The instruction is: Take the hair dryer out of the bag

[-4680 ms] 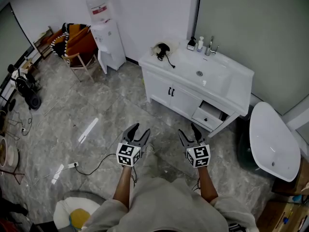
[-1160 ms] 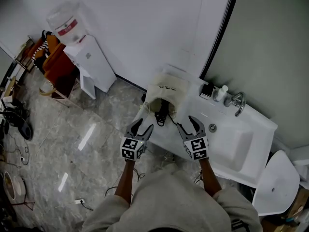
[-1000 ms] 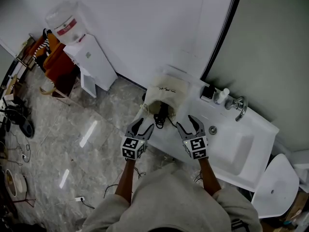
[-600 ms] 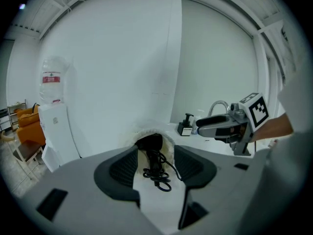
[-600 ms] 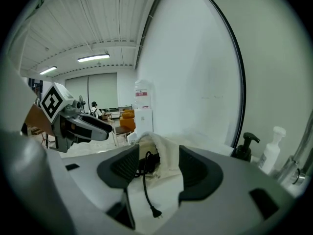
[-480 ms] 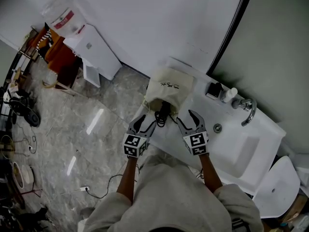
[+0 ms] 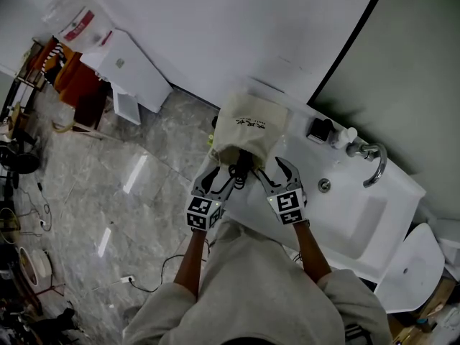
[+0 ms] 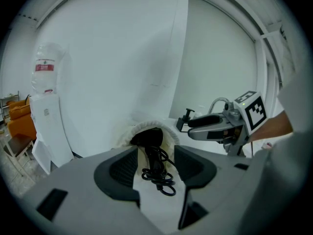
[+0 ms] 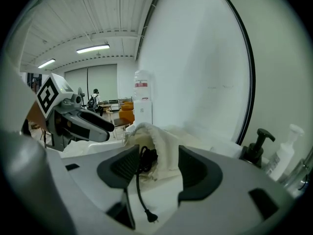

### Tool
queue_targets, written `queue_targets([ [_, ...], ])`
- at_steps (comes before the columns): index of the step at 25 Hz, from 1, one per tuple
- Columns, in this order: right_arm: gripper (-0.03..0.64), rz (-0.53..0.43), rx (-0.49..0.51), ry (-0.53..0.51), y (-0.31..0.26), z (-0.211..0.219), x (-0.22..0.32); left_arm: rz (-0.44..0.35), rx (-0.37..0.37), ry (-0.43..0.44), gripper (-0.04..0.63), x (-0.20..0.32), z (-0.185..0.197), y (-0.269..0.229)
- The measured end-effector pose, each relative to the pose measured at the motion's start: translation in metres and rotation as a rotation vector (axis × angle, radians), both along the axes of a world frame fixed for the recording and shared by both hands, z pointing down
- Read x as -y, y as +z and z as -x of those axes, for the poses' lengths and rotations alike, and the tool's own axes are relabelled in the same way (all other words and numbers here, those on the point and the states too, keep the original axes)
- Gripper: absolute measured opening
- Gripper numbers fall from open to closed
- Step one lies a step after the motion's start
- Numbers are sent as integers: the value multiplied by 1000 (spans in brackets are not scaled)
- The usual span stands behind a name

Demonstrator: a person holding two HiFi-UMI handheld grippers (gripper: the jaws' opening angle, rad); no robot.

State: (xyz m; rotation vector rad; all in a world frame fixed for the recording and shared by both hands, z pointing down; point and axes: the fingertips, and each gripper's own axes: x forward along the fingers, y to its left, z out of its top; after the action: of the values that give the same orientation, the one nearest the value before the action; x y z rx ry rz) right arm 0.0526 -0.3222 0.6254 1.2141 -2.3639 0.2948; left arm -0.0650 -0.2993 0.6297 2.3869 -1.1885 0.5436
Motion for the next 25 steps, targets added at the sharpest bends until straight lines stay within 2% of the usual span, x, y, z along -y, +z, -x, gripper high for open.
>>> queue_targets([
  [14, 205, 35, -139, -9, 40, 29, 38, 61, -29, 111, 230, 28, 4, 26],
  [19, 161, 30, -189, -22, 46, 33, 48, 79, -35, 150, 230, 29, -4, 33],
  [25, 51, 14, -228, -33, 45, 31, 51, 109, -48, 178, 230, 31, -15, 42],
])
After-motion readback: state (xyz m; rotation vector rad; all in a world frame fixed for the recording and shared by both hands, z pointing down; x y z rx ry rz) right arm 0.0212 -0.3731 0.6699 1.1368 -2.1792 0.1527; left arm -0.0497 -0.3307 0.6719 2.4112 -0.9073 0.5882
